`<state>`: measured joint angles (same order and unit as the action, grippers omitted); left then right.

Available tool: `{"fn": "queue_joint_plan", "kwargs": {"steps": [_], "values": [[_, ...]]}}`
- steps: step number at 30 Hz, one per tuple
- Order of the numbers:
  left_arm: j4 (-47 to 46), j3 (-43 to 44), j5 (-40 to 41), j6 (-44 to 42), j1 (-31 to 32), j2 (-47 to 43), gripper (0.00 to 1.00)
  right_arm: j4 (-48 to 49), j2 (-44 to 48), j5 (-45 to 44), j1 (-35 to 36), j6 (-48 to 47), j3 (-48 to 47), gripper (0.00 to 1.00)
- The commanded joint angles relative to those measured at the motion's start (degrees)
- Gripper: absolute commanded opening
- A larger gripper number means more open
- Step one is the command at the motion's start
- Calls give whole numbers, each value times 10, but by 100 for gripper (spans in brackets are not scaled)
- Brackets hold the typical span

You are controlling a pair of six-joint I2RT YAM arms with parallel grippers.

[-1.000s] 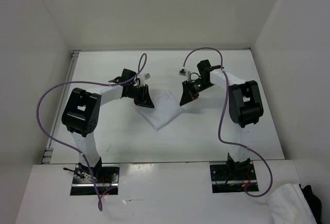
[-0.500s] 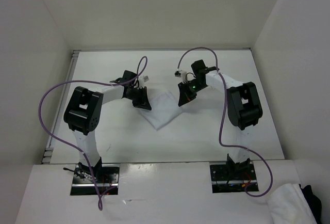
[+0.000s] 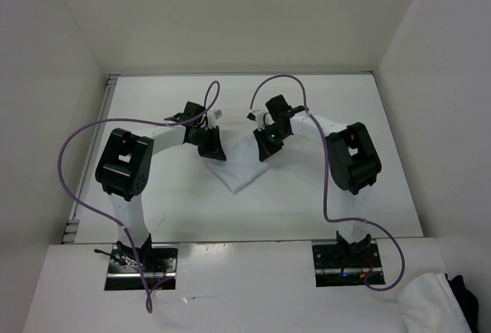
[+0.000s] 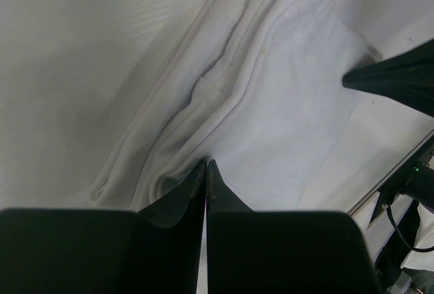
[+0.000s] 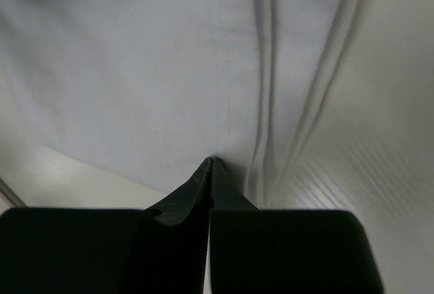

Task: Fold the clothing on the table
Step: Fold the skirt

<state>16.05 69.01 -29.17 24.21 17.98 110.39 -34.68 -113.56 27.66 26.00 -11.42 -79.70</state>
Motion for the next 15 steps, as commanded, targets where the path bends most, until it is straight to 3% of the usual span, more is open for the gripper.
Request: {"fn": "queue_joint_plan", "kwargs": {"steps": [1,15], "values": [[9,13,2,0,7,4,5,26,-26,-72,9,32,-8,0],[-9,-34,7,25,65,26,3,31,-86,-128,9,55,-94,0]]}}
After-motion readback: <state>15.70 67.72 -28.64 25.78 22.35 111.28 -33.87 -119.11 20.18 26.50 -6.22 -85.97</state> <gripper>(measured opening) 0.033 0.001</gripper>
